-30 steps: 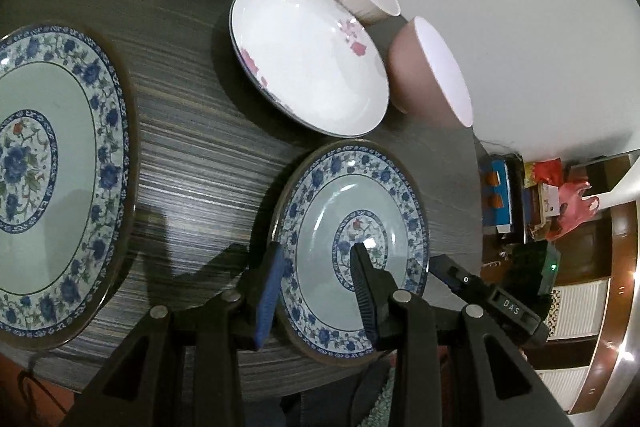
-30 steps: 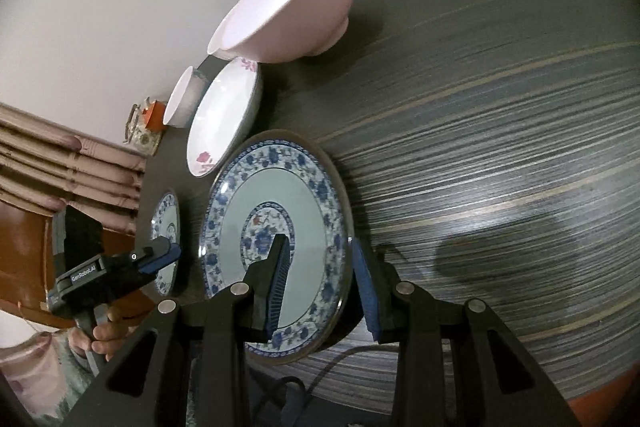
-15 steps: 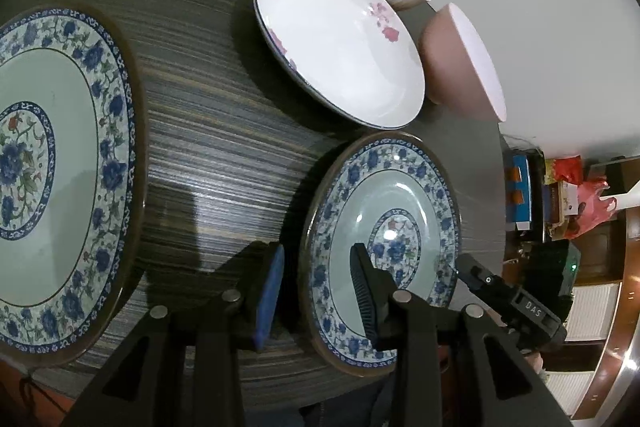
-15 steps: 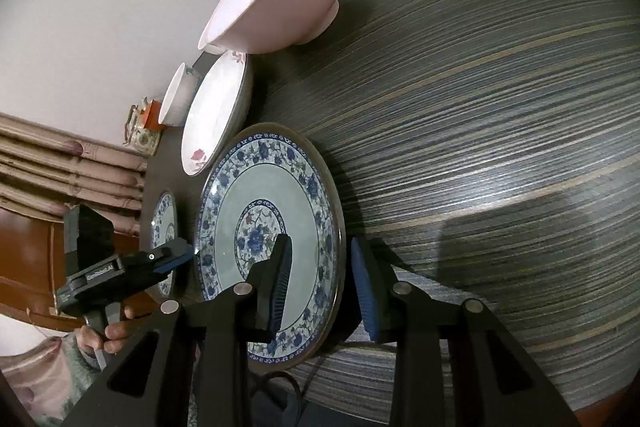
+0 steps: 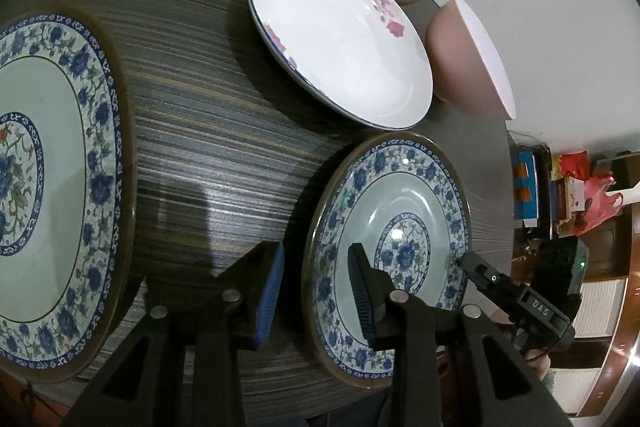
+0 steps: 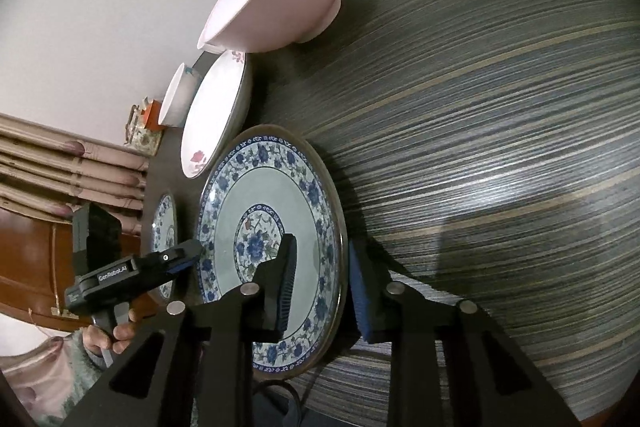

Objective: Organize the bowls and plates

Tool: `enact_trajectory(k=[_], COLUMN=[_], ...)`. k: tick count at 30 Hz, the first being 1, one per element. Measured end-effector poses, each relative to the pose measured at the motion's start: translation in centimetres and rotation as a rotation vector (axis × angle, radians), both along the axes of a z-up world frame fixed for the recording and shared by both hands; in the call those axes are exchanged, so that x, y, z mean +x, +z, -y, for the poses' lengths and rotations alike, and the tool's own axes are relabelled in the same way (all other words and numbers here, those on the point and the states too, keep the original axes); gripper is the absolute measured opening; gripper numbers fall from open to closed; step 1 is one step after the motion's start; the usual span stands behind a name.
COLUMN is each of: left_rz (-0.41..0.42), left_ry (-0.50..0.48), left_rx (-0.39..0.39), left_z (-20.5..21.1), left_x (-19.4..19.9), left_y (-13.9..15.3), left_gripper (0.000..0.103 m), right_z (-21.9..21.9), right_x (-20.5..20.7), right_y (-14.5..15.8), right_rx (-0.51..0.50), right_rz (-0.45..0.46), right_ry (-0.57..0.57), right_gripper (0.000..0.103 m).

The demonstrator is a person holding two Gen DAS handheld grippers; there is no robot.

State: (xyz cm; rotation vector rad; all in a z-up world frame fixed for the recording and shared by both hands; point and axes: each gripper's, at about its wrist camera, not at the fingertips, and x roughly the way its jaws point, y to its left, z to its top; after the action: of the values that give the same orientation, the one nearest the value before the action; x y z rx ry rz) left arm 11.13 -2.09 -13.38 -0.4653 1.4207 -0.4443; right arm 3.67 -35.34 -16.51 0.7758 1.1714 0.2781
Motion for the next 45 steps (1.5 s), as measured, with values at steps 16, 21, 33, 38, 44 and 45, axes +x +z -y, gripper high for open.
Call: enact_trajectory(k=[16, 21, 33, 38, 44, 45], left_rz=[0.035, 0.053, 0.107, 0.122, 0.149, 0.157], left_ry=[-0.024, -0.027, 0.024, 0.056, 0.11, 0.124], left_rx=[0.065, 0.067, 0.06, 0.066, 0.064, 0.066], left_z=[0.6, 0.3, -2.7, -4.5, -7.6, -8.4], left_x=[-0.6, -1.0, -1.2, -1.4, -1.5, -1.5], left_y=[0.3, 1.1, 3.7, 4.5, 5.7, 5.9], left_gripper=[0.016, 0.016, 0.015, 0.015, 0.015, 0.015], right_z=[-0.5, -0.9, -3.1, -4.3, -6.8, -7.2], right_x=[-0.1, -0.2, -0.1, 0.5, 1.7, 2.0], right_y=[-0.7, -0.4, 2.2, 3.2, 4.5, 4.7], right_rx=[-0.026, -0.029, -0.049, -0.057, -0.067, -0.067], right_rz=[-0.015, -0.015, 0.022, 0.041, 0.058, 0.061], right_ry=[0.001, 0.005, 0.03, 0.049, 0.084, 0.089], right_gripper=[0.012, 0.012, 0.012, 0.012, 0.012, 0.012])
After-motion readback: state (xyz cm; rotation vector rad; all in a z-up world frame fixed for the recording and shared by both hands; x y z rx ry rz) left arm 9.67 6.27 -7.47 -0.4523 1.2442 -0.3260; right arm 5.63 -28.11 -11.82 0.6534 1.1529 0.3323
